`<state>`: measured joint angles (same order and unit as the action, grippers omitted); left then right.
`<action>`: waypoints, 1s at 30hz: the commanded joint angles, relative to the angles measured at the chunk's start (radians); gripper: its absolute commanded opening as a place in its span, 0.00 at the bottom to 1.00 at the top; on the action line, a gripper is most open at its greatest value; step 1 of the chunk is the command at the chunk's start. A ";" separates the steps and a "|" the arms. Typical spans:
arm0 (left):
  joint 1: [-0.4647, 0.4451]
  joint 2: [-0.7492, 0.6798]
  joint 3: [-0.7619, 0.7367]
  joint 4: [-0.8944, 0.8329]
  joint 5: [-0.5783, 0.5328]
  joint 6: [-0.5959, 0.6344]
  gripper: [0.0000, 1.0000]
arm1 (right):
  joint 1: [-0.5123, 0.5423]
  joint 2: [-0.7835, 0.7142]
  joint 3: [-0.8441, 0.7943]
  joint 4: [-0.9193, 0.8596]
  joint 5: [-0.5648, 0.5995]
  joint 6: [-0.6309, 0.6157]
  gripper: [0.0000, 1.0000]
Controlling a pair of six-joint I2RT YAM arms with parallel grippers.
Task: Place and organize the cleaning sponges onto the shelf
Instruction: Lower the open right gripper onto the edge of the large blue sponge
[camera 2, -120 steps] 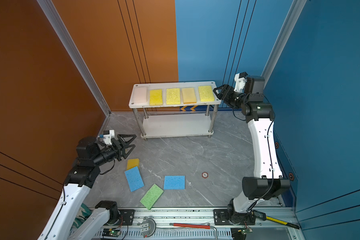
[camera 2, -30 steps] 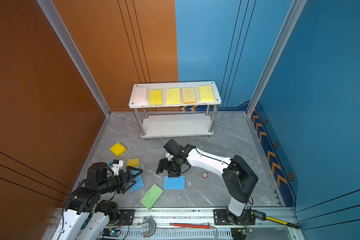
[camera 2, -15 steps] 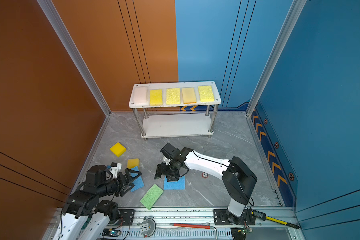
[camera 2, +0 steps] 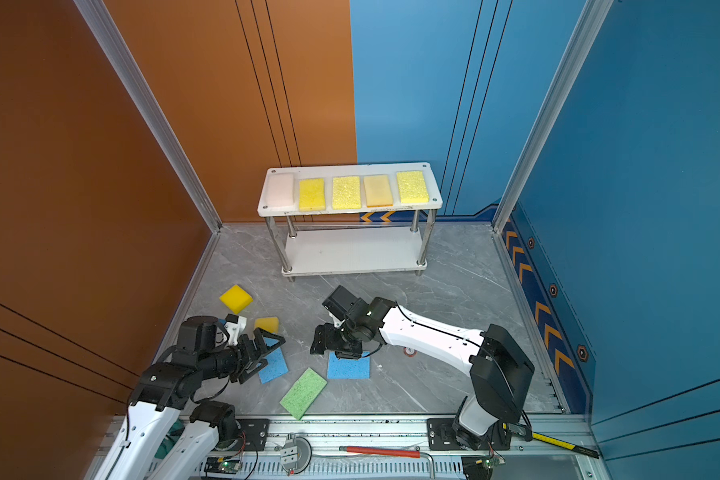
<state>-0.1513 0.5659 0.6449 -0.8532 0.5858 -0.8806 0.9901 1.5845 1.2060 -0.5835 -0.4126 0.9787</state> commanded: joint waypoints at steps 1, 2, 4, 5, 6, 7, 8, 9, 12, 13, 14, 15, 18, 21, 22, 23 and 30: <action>0.023 0.020 0.040 0.011 0.048 0.060 0.98 | 0.026 -0.031 -0.025 -0.009 0.050 0.037 0.78; 0.030 0.027 0.043 0.012 0.052 0.066 0.98 | 0.035 -0.038 -0.029 -0.009 0.058 0.041 0.78; 0.041 0.041 0.048 0.012 0.061 0.076 0.98 | 0.047 -0.044 -0.040 -0.009 0.055 0.047 0.79; 0.048 0.049 0.052 0.011 0.066 0.081 0.98 | 0.052 -0.044 -0.047 -0.007 0.048 0.048 0.79; 0.052 0.055 0.053 0.011 0.068 0.086 0.98 | 0.056 -0.041 -0.056 -0.006 0.035 0.048 0.79; 0.055 0.060 0.054 0.013 0.069 0.089 0.98 | 0.058 -0.038 -0.065 -0.006 0.026 0.048 0.80; 0.056 0.062 0.054 0.014 0.070 0.091 0.98 | 0.062 -0.037 -0.075 -0.006 0.020 0.046 0.80; 0.058 0.062 0.052 0.014 0.069 0.091 0.98 | 0.064 -0.037 -0.087 -0.006 0.018 0.046 0.80; 0.062 0.060 0.044 0.013 0.071 0.088 0.98 | 0.062 -0.038 -0.119 -0.002 0.016 0.051 0.81; 0.062 0.057 0.042 0.014 0.071 0.087 0.98 | 0.063 -0.037 -0.126 0.002 0.012 0.051 0.81; 0.064 0.053 0.039 0.013 0.069 0.085 0.98 | 0.062 -0.037 -0.137 0.010 0.009 0.055 0.81; 0.066 0.051 0.036 0.013 0.069 0.083 0.98 | 0.062 -0.035 -0.148 0.020 0.004 0.058 0.81; 0.070 0.051 0.030 0.014 0.068 0.078 0.98 | 0.056 -0.026 -0.171 0.028 -0.015 0.052 0.81; 0.072 0.057 0.032 0.014 0.068 0.077 0.98 | 0.045 -0.018 -0.198 0.028 -0.036 0.045 0.82; 0.073 0.060 0.033 0.014 0.068 0.078 0.98 | 0.044 -0.016 -0.205 0.028 -0.042 0.043 0.82; 0.074 0.064 0.036 0.014 0.070 0.081 0.98 | 0.044 -0.012 -0.213 0.030 -0.049 0.042 0.82; 0.075 0.074 0.030 0.014 0.073 0.083 0.98 | 0.042 0.014 -0.265 0.073 -0.054 0.046 0.82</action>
<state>-0.0849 0.6418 0.6735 -0.8413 0.6407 -0.8177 1.0386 1.5848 0.9668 -0.5350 -0.4595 1.0218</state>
